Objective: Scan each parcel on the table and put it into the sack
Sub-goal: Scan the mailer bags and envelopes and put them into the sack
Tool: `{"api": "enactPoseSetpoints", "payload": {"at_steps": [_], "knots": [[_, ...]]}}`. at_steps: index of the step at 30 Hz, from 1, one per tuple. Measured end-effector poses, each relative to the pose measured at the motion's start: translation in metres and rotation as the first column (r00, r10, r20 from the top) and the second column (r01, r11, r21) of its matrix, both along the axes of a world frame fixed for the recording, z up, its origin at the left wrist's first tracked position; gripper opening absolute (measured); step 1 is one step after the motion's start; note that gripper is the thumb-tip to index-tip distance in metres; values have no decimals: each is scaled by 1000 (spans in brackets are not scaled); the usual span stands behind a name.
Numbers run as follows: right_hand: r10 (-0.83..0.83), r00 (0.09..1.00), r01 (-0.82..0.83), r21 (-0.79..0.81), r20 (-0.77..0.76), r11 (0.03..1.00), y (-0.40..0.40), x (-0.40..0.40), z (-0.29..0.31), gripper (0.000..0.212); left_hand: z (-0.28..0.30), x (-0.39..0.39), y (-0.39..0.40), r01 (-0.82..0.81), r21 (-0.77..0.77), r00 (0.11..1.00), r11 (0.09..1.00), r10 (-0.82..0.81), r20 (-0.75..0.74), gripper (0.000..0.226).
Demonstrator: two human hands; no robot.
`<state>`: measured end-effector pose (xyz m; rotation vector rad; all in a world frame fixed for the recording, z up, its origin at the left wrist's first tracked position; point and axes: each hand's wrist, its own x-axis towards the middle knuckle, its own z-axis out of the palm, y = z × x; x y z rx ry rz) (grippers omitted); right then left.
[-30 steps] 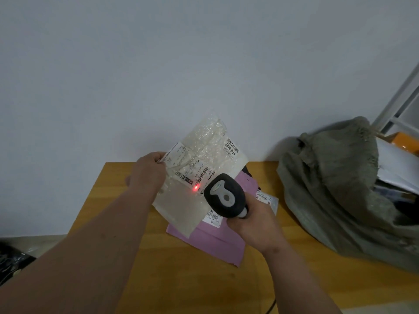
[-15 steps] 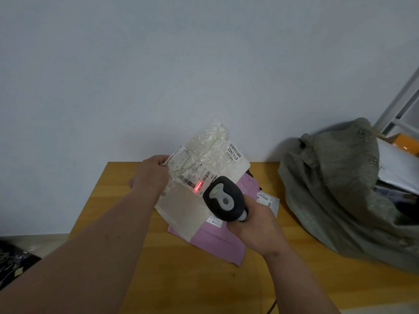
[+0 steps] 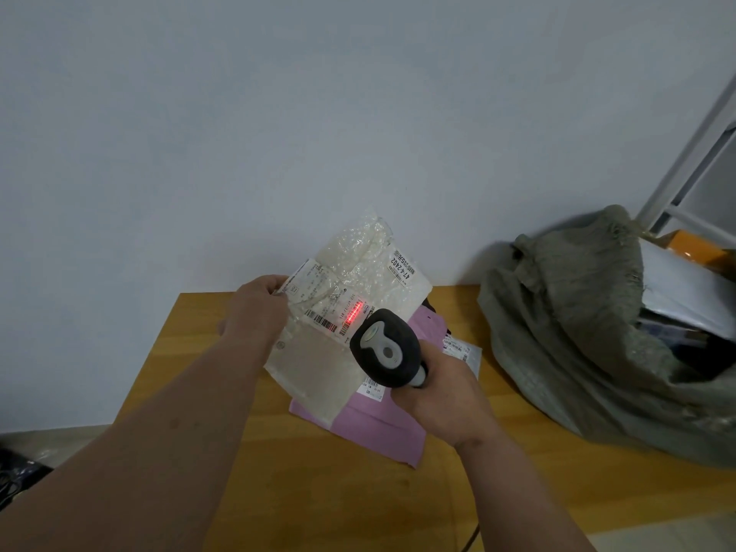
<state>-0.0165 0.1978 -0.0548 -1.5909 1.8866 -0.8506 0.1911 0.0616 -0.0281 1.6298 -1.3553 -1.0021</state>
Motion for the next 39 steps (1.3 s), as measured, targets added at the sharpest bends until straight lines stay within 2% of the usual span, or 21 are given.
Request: {"api": "enactPoseSetpoints", "payload": {"at_steps": [6, 12, 18, 25, 28, 32, 35, 39], "knots": [[-96, 965, 120, -82, 246, 989, 2, -7, 14, 23, 11, -19, 3, -28, -35, 980, 999, 20, -198, 24], [-215, 836, 341, -170, 505, 924, 4, -28, 39, 15, 33, -50, 7, -73, -88, 921, 994, 33, -388, 21], [-262, 718, 513, -236, 646, 825, 12, -69, 67, 12, 71, -105, 13, -64, -180, 857, 982, -39, -515, 17], [-353, 629, 688, -285, 693, 667, 47, -162, 97, 10, 115, -223, 46, 5, -301, 791, 954, -188, -582, 20], [-381, 582, 750, -293, 718, 593, 67, -212, 109, 14, 123, -278, 65, 59, -344, 807, 937, -248, -537, 18], [-420, 529, 796, -260, 737, 547, 90, -272, 118, 32, 121, -345, 89, 160, -420, 892, 893, -313, -326, 16], [-464, 482, 818, -192, 743, 542, 103, -307, 116, 30, 114, -386, 105, 238, -446, 934, 863, -329, -137, 17], [-512, 473, 818, -141, 717, 557, 122, -339, 113, 15, 107, -423, 121, 308, -441, 940, 843, -341, 6, 30]]}}
